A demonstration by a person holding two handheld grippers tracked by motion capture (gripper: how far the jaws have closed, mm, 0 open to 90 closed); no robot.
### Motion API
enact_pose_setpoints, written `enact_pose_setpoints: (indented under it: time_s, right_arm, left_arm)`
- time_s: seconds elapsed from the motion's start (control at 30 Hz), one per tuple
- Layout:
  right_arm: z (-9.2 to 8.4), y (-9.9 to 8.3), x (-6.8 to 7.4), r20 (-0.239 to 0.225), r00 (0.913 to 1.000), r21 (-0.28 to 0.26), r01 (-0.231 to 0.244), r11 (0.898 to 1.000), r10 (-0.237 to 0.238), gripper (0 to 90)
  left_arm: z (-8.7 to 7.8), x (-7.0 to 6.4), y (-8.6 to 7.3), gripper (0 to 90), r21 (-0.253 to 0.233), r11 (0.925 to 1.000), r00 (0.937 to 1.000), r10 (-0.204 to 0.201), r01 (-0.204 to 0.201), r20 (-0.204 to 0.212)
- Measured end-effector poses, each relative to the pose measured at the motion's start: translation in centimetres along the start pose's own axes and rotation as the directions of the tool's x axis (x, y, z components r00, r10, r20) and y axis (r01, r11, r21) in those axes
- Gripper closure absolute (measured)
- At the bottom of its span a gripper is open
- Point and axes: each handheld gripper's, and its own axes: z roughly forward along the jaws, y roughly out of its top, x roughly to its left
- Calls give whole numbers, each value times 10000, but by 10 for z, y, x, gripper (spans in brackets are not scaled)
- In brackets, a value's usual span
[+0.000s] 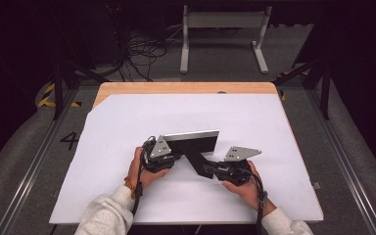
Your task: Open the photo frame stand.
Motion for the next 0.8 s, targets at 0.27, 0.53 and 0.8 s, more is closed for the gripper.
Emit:
enact_pose_setpoints:
  time_s: [0.27,0.53,0.8]
  right_arm:
    - [1,-1,-1,-40,9999,79,-117,9999,117,809]
    - [2,-2,0,-56,9999,196,-93,9998,94,814]
    - [2,-2,1,-38,10000,196,-67,9998,68,814]
  left_arm:
    - [-1,1,-2,617,-11,9999,9998,-148,148,121]
    - [-7,3,-2,625,-50,9997,9994,-246,248,260]
    - [-20,10,-5,620,-209,9990,9987,-385,392,344]
